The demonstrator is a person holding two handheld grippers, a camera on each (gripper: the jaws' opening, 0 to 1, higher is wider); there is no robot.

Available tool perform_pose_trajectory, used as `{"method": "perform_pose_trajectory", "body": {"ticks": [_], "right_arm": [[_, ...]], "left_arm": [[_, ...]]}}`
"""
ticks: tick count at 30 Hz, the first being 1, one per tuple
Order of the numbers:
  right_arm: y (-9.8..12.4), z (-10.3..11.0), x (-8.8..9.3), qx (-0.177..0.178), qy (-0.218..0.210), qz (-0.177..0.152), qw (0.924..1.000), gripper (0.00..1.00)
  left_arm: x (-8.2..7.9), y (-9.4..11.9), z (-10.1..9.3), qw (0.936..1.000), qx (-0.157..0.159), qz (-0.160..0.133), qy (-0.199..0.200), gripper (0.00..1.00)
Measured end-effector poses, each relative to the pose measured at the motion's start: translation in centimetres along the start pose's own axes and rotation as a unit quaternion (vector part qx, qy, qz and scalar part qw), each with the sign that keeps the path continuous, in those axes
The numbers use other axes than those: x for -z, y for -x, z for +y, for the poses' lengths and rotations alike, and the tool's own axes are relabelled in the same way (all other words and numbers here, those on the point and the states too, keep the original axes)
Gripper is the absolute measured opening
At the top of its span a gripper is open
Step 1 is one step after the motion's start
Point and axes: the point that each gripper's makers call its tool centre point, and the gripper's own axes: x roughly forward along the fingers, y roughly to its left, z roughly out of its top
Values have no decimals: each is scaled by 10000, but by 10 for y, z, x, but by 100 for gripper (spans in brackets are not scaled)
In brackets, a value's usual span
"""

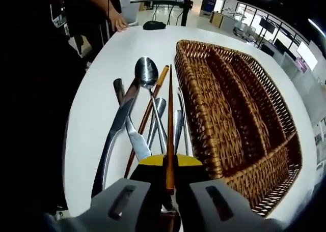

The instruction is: Arrange the knives, forks, and spoons in their matching storage slots by inserting each utensil handle-first until every utensil is classified and aligned in the correct compartment

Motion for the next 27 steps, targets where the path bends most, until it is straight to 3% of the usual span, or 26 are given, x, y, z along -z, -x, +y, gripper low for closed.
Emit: {"method": "perform_pose_trajectory", "body": {"ticks": [13, 20, 22, 27], "right_arm": [[7, 5, -5, 14, -327, -77, 9994, 2], [18, 11, -18, -42, -441, -173, 9989, 2], [24, 11, -25, -46, -579, -352, 9977, 2], [42, 0, -38, 169, -908, -521, 9944, 2]], "left_arm": [[-3, 0, -6, 10000, 34, -17, -69, 100], [-4, 0, -6, 9999, 55, -22, -104, 100], [-5, -1, -7, 9999, 70, -18, -127, 100], [-10, -5, -8, 9998, 115, -49, -171, 100]]}}
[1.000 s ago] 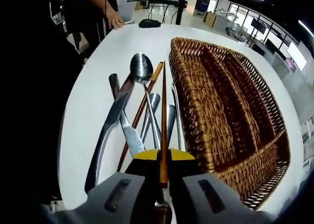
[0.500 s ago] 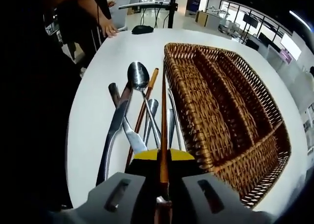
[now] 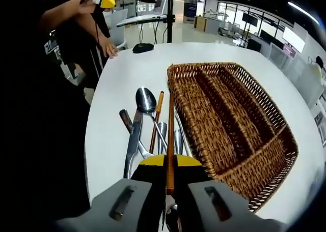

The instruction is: Arrange the knives, forks, and spoons in their matching storage slots by inserting each utensil handle-first until every utensil is classified and aligned in the correct compartment

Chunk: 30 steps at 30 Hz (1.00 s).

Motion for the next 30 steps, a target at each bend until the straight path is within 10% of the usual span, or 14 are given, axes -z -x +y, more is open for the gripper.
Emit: {"method": "perform_pose_trajectory", "body": {"ticks": [30], "right_arm": [[63, -51, 15, 1394, -1621, 360, 9762, 2]], "left_arm": [[-15, -28, -11, 9991, 371, -78, -196, 100]]}}
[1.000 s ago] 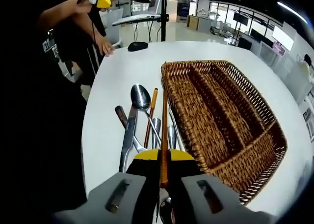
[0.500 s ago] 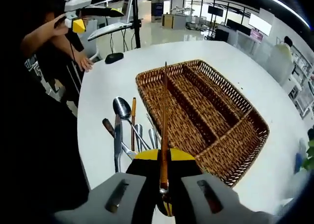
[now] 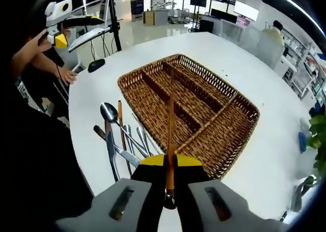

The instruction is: Arrange the knives, forks, and spoons in their matching storage slots by inserting each utensil handle-first until every utensil is classified and aligned in the correct compartment

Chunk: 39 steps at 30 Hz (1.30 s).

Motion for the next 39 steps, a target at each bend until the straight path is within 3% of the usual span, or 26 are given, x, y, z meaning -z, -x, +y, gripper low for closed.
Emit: {"method": "perform_pose_trajectory", "body": {"ticks": [8, 11, 21, 26, 39], "right_arm": [[15, -18, 6, 469, -588, 24, 9972, 2], [23, -26, 10, 605, -1027, -75, 9928, 2], [41, -50, 22, 1093, -1501, -198, 9824, 2], [50, -62, 27, 1308, -1900, -271, 9726, 2], [54, -67, 27, 1380, -2067, -293, 9682, 2]], "left_arm": [[-1, -13, -2, 9998, 172, 30, -89, 100], [-1, -16, -3, 9997, 226, 37, -115, 100], [-8, -26, -5, 9991, 378, 7, -214, 100], [-10, -28, -9, 9988, 423, 5, -235, 100], [-10, -27, -11, 9988, 417, 8, -237, 100]]}}
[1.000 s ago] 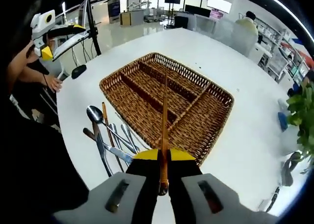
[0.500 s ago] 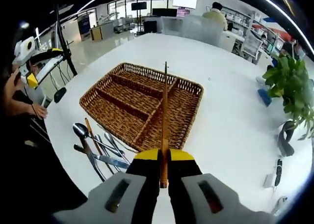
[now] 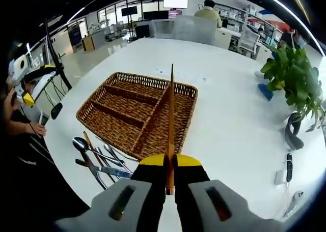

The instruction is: Arrange the knives, forks, and spoons in their matching storage slots by inserting each utensil handle-first until every utensil is classified and aligned in the correct compartment

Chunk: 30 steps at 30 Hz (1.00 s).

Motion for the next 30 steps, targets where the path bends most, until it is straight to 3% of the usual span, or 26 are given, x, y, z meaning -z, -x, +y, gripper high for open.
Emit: {"method": "perform_pose_trajectory", "body": {"ticks": [10, 30], "right_arm": [[-11, -5, -8, 24, -260, -5, 9997, 2], [-38, -6, -25, 17, -391, 109, 9992, 2]], "left_arm": [[2, 1, 0, 10000, -12, 9, 20, 100], [8, 6, 1, 10000, -24, 74, -9, 100]]}}
